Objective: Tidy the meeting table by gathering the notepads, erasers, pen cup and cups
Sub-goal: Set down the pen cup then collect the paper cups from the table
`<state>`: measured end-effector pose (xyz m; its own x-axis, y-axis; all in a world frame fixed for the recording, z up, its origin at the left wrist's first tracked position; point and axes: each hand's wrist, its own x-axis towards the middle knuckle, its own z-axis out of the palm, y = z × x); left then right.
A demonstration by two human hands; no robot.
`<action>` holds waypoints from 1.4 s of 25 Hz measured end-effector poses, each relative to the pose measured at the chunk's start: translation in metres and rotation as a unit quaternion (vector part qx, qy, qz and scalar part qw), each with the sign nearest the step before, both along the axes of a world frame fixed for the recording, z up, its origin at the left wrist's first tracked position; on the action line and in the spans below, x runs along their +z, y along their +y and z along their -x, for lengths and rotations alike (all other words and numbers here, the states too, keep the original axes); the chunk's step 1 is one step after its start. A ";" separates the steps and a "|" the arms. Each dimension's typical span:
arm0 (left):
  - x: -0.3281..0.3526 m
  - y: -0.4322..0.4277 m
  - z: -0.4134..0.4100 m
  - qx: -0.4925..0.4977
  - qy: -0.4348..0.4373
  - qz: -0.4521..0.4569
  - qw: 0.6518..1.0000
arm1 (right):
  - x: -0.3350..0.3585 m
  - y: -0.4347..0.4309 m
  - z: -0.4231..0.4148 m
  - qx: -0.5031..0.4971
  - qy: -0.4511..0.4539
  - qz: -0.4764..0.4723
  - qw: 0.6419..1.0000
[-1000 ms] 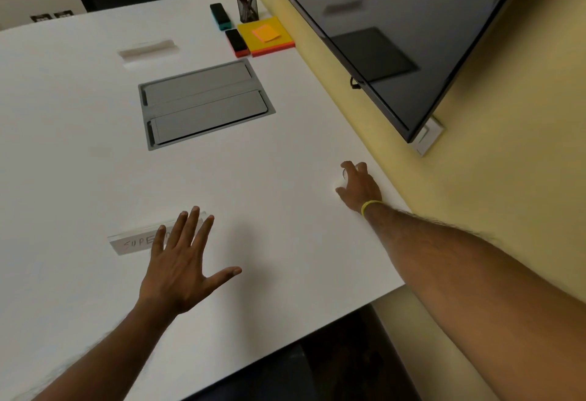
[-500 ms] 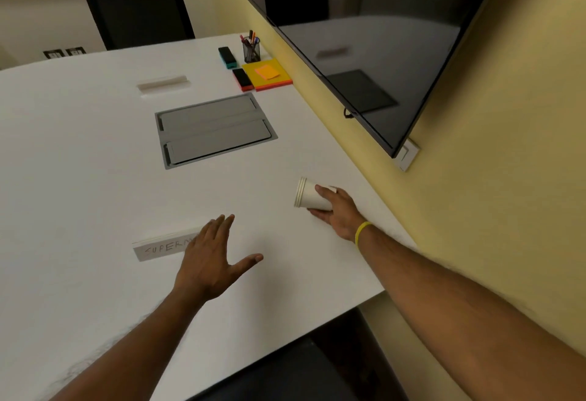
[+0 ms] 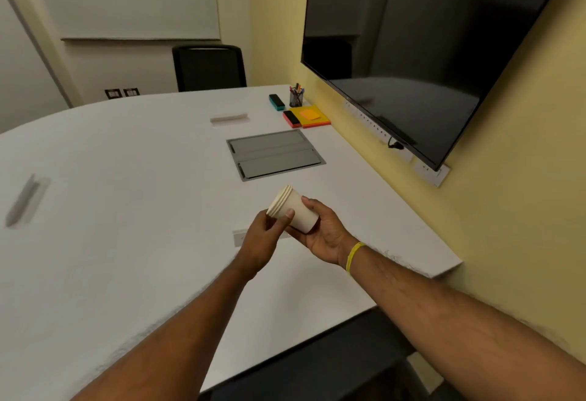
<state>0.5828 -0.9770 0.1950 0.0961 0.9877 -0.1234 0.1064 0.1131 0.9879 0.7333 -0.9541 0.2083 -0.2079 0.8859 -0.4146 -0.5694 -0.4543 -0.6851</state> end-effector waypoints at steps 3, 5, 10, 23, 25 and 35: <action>0.006 -0.019 0.052 0.042 -0.062 -0.018 0.997 | 0.000 -0.026 0.057 0.011 -0.007 -0.001 1.000; 0.007 -0.026 0.085 0.057 -0.057 -0.013 0.997 | -0.007 -0.039 0.085 0.025 -0.026 0.002 0.999; 0.002 -0.046 0.151 0.116 -0.027 0.010 0.993 | -0.024 -0.049 0.143 0.082 -0.023 0.009 0.996; -0.031 -0.045 0.306 0.177 -0.027 0.026 0.984 | -0.052 -0.034 0.280 0.239 -0.223 -0.112 0.938; -0.039 -0.033 0.336 0.140 -0.013 0.029 0.990 | -0.056 -0.029 0.305 0.220 -0.345 -0.200 0.890; -0.061 0.007 0.453 0.047 0.043 0.060 0.996 | -0.089 -0.035 0.405 0.189 -0.524 -0.201 0.806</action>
